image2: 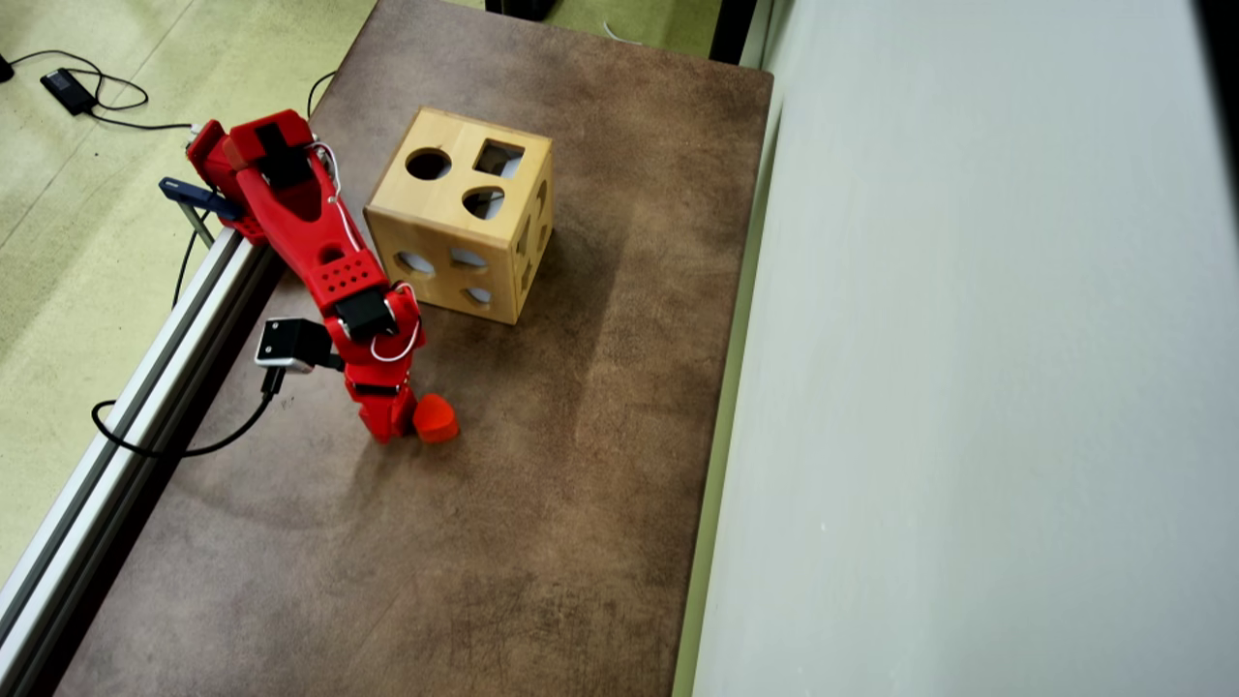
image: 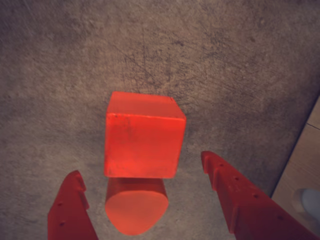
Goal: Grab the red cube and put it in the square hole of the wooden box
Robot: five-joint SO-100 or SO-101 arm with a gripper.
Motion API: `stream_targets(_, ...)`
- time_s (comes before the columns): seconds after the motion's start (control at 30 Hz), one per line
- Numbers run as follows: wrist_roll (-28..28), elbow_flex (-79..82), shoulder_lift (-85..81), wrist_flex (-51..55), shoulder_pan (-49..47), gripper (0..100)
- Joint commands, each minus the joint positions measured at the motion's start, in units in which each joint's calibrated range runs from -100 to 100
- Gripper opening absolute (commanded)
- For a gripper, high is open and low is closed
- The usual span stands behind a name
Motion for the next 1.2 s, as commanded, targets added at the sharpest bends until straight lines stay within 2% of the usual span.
stream_targets(0.0,0.0,0.5,-0.5,0.7,-0.4,36)
stream_targets(1.17,0.6,3.1,4.6,0.4,3.5,36)
